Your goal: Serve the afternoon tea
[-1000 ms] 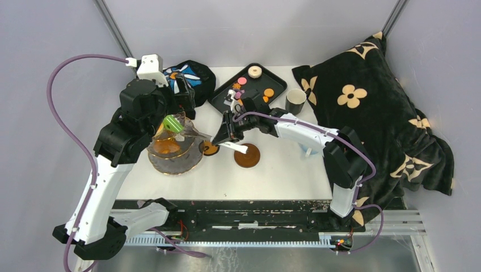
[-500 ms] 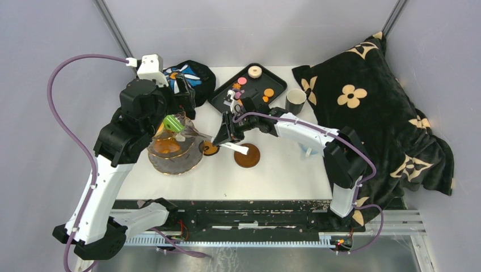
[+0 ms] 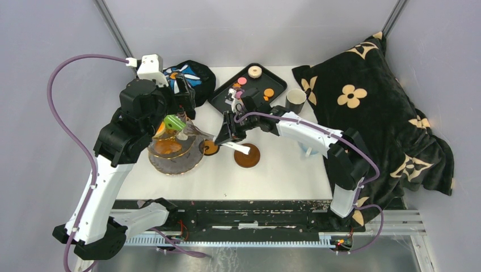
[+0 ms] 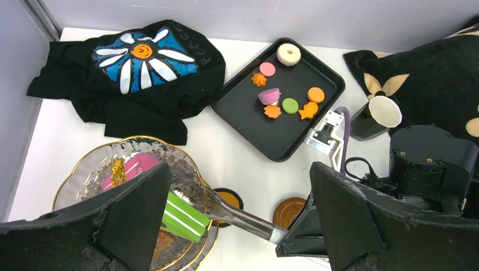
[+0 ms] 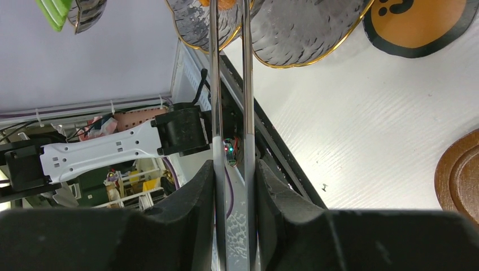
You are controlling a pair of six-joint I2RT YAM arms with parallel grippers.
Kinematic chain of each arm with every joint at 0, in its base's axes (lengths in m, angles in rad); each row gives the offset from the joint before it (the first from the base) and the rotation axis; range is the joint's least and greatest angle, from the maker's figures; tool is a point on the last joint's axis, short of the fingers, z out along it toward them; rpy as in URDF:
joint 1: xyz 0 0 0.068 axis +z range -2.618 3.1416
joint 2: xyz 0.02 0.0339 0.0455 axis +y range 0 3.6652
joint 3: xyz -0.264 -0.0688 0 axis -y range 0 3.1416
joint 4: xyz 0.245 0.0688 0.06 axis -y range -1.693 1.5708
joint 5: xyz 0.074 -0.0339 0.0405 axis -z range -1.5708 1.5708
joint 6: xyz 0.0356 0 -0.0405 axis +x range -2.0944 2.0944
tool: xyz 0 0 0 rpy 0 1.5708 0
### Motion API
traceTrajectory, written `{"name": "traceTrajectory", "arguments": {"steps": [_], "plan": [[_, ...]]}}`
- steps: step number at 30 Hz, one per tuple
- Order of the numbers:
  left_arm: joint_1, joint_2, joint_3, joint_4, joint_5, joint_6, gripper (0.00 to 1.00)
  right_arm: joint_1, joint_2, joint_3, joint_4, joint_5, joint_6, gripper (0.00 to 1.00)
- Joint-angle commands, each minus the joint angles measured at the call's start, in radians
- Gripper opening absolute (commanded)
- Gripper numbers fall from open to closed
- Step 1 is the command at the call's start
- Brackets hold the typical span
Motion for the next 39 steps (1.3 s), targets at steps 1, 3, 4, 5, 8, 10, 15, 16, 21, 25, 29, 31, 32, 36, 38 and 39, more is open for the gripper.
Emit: {"name": "traceTrajectory", "arguments": {"steps": [1,3,4,5,8,10,15,16,21,25,29,31,32,36,38,39], "plan": [[-0.003,-0.017,0.015,0.035,0.012,0.005,0.99,-0.002,-0.058,0.043,-0.040,0.043,-0.029,0.32],[-0.003,-0.017,0.016,0.035,0.013,0.005,0.99,-0.002,-0.062,0.047,-0.050,0.050,-0.037,0.33],[-0.003,-0.017,0.016,0.035,0.013,0.005,0.99,-0.003,-0.066,0.048,-0.054,0.053,-0.041,0.33],[-0.003,-0.017,0.017,0.034,0.014,0.005,0.99,-0.003,-0.070,0.048,-0.057,0.055,-0.043,0.33],[-0.002,-0.020,0.016,0.033,0.015,0.003,0.99,-0.006,-0.078,0.049,-0.070,0.064,-0.053,0.34],[-0.003,-0.020,0.015,0.033,0.016,0.003,0.99,-0.008,-0.083,0.050,-0.078,0.068,-0.062,0.35],[-0.002,-0.019,0.019,0.033,0.019,0.002,0.99,-0.012,-0.094,0.059,-0.093,0.074,-0.074,0.37],[-0.002,-0.020,0.019,0.033,0.018,0.002,0.99,-0.013,-0.097,0.062,-0.097,0.076,-0.076,0.37],[-0.003,-0.020,0.019,0.031,0.018,0.000,0.99,-0.017,-0.110,0.080,-0.119,0.084,-0.093,0.37],[-0.003,-0.020,0.018,0.031,0.017,0.000,0.99,-0.022,-0.122,0.086,-0.134,0.096,-0.105,0.37],[-0.003,-0.022,0.019,0.029,0.018,0.000,0.99,-0.044,-0.148,0.092,-0.166,0.117,-0.129,0.37],[-0.002,-0.022,0.018,0.029,0.019,0.000,0.99,-0.064,-0.167,0.092,-0.173,0.117,-0.137,0.37],[-0.003,-0.022,0.019,0.027,0.023,0.000,0.99,-0.080,-0.176,0.092,-0.179,0.118,-0.144,0.37],[-0.002,-0.019,0.021,0.029,0.029,-0.001,0.99,-0.148,-0.208,0.089,-0.228,0.152,-0.188,0.37],[-0.003,-0.016,0.021,0.029,0.043,0.001,0.99,-0.186,-0.221,0.089,-0.269,0.186,-0.224,0.37],[-0.003,-0.013,0.023,0.030,0.080,0.009,0.99,-0.204,-0.225,0.091,-0.292,0.210,-0.247,0.37]]}}
